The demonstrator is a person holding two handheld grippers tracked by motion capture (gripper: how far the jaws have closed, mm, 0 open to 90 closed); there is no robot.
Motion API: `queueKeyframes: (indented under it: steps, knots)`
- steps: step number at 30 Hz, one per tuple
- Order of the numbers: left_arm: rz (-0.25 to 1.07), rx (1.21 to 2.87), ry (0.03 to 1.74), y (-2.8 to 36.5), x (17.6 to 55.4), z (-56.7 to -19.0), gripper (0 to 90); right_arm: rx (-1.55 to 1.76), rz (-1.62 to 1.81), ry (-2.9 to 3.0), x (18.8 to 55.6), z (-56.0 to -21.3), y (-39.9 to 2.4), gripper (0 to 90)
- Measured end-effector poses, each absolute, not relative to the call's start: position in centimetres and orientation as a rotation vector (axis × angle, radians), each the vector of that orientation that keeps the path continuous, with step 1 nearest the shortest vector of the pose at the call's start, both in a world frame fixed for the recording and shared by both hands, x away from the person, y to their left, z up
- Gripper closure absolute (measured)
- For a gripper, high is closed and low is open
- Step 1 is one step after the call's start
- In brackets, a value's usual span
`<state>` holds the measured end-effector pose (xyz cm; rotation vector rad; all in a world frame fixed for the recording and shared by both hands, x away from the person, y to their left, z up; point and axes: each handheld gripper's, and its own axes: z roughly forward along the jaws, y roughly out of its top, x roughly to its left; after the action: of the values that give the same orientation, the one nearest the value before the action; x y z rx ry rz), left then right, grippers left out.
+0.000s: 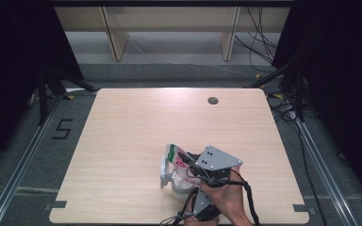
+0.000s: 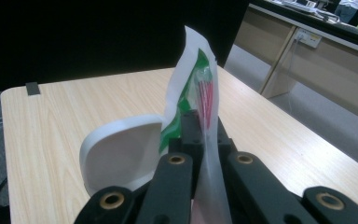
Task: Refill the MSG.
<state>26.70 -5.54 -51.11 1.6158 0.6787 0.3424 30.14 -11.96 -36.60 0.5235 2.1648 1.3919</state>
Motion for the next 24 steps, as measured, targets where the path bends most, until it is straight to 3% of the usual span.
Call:
queueKeyframes:
  steps: [24]
  knots:
    - [0.341, 1.607, 0.676, -5.53, 26.71, -51.06, 73.9, 0.514, 1.388, 2.17, 30.01, -36.51, -11.85, 90.0]
